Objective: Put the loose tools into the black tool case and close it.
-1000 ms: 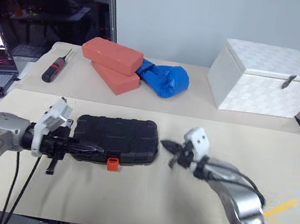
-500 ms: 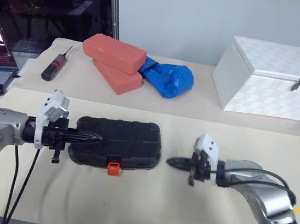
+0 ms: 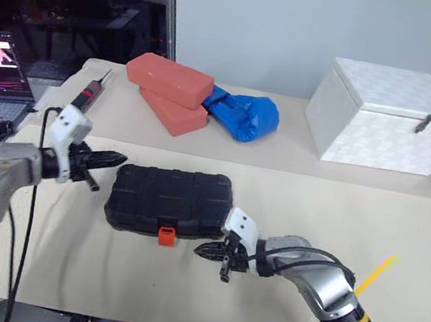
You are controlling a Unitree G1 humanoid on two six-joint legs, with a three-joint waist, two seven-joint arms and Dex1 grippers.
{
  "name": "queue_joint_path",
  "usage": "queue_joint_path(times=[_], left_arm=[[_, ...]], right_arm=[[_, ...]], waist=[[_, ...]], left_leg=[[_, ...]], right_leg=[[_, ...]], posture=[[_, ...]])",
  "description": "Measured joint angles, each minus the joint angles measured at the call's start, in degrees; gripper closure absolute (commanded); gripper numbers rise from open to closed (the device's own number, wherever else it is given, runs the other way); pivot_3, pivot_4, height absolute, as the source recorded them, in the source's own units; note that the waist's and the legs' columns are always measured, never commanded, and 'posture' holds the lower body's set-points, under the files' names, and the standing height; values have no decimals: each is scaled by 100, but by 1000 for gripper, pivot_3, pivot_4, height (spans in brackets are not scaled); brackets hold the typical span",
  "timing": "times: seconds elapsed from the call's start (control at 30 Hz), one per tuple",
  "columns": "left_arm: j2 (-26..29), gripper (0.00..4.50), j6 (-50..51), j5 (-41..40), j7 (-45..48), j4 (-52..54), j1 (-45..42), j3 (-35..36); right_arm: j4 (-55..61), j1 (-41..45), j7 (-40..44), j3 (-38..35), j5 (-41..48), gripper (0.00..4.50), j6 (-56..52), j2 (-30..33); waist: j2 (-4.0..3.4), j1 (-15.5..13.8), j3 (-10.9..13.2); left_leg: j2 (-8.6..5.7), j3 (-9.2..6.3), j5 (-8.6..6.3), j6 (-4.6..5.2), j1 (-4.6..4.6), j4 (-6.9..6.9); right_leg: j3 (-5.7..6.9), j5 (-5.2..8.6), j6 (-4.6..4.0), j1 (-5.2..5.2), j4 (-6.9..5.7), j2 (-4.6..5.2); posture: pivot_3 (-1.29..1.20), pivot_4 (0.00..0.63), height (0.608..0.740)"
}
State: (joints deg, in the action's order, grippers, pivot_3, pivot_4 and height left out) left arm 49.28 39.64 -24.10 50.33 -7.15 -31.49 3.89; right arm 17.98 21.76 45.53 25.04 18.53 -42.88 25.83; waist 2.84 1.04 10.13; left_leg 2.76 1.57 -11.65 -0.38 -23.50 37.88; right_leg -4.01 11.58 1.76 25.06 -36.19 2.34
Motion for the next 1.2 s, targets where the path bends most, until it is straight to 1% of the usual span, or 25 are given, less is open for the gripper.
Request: queue_joint_path(times=[0.1, 0.17, 0.23, 0.3, 0.33, 0.43, 0.6, 0.67, 0.73, 0.8, 0.83, 0.87, 0.93, 0.97, 1.0, 1.07, 1.13, 1.17, 1.2], left_arm=[[-230, 4432, -256, 611, -154, -770, -563, -550], [-239, 4432, -435, 909, -67, -1213, -852, -839], [-154, 4432, -473, 1107, 230, -1472, -1071, -1036], [112, 4432, -388, 1126, 671, -1461, -1089, -1136], [301, 4432, -184, 1067, 946, -1293, -1027, -1133], [569, 4432, 363, 817, 1347, -573, -692, -1052], [609, 4432, 1193, 406, 1427, 475, -147, -870], [651, 4432, 1459, 247, 1362, 903, 119, -676], [592, 4432, 1488, 23, 1310, 1148, 356, -358], [447, 4500, 1304, -270, 1308, 1222, 438, 115], [383, 4500, 1293, -444, 1332, 1274, 438, 336], [302, 4500, 1310, -741, 1384, 1380, 428, 644], [263, 4500, 1431, -1273, 1556, 1747, 423, 927], [260, 4500, 1455, -1436, 1620, 1888, 428, 942], [238, 4500, 1471, -1595, 1686, 2078, 448, 923], [121, 4500, 1317, -1616, 1711, 2352, 567, 634], [-66, 4500, 1005, -1346, 1637, 2425, 727, 115], [-196, 4500, 834, -1133, 1563, 2413, 806, -235], [-256, 4500, 703, -995, 1529, 2395, 855, -433]], right_arm=[[-97, 71, -53, -15, -44, 4500, -2, -65], [-230, 176, -128, -22, -98, 4500, -3, -151], [-458, 333, -296, -69, -203, 4500, -3, -266], [-715, 519, -493, -144, -312, 4500, 3, -358], [-945, 688, -591, -170, -426, 4500, 27, -387], [-1455, 986, -729, -312, -677, 4500, 227, -380], [-1938, 1243, -632, -364, -925, 4500, 586, -259], [-2009, 1272, -520, -364, -950, 4500, 700, -197], [-1933, 1239, -330, -433, -918, 4500, 761, 13], [-1678, 1044, -224, -702, -816, 3880, 731, 256], [-1548, 943, -191, -833, -791, 3694, 716, 339], [-1351, 776, -147, -996, -681, 3309, 631, 478], [-936, 417, -55, -1276, -500, 2574, 476, 670], [-835, 331, -50, -1328, -444, 2369, 427, 700], [-679, 210, -61, -1407, -359, 2369, 339, 684], [-322, -34, -113, -1542, -127, 2756, 101, 579], [-3, -225, -253, -1597, 50, 3291, -126, 393], [156, -290, -327, -1586, 103, 3762, -246, 304], [248, -303, -400, -1579, 126, 4025, -332, 245]], waist=[[1, -21, 0], [1, 13, 0], [1, 68, 0], [0, 137, 0], [0, 168, 0], [-1, 162, 1], [-1, 142, 1], [-2, 147, 1], [-2, 145, 2], [-2, 113, 2], [-1, 95, 3], [-1, 84, 2], [-1, 78, 2], [-1, 83, 2], [-1, 91, 2], [-3, 121, 2], [-4, 144, 1], [-3, 150, 2], [-3, 156, 2]], left_leg=[[2, -4, 0, 0, -21, 0], [3, -4, 0, 0, -27, 0], [4, -4, 0, 0, -27, 0], [6, -4, 0, 0, -26, 0], [6, -4, 0, 0, -25, 0], [6, -4, 0, 0, -27, 0], [5, -5, -1, 1, -35, -1], [5, -5, -1, 1, -35, -1], [6, -5, -1, 1, -36, -2], [7, -11, -1, 1, -36, -2], [6, -11, -1, 1, -37, -2], [6, -11, -1, 1, -35, -2], [5, -11, -1, 1, -34, -2], [4, -9, -1, 0, -31, -2], [4, -9, -1, 0, -29, -2], [4, -7, -1, 0, -16, -2], [4, -7, -1, 0, -2, -3], [4, -8, 0, 0, -2, -2], [4, -8, 0, 0, -3, -2]], right_leg=[[1, 0, -2, 16, -1, -8], [-1, -1, -3, 22, 0, -10], [0, -1, -3, 22, -1, -10], [-1, -1, -3, 22, -3, -10], [-2, -1, -3, 22, -3, -10], [-2, 2, 0, 21, -1, -8], [-1, 4, 4, 23, 5, -7], [-2, 4, 4, 24, 5, -6], [-1, 5, 3, 27, 4, -6], [5, 6, 1, 25, 2, -6], [6, 6, 1, 25, 4, -6], [5, 6, 2, 21, 5, -5], [5, 6, 3, 18, 7, -3], [3, 7, 4, 15, 7, -2], [2, 6, 4, 15, 7, -2], [-1, 6, 4, 8, 1, -3], [-3, 5, 0, 3, -7, -7], [-5, 1, -5, 5, -9, -10], [-6, -3, -10, 8, -7, -12]], posture=[[0, 150, 740], [0, 150, 740], [0, 150, 740], [0, 150, 740], [0, 150, 740], [0, 150, 740], [0, 150, 740], [0, 150, 740], [0, 150, 740], [0, 150, 740], [0, 150, 740], [0, 150, 740], [0, 150, 740], [0, 150, 740], [0, 150, 740], [0, 150, 740], [0, 150, 740], [0, 150, 740], [0, 150, 740]])
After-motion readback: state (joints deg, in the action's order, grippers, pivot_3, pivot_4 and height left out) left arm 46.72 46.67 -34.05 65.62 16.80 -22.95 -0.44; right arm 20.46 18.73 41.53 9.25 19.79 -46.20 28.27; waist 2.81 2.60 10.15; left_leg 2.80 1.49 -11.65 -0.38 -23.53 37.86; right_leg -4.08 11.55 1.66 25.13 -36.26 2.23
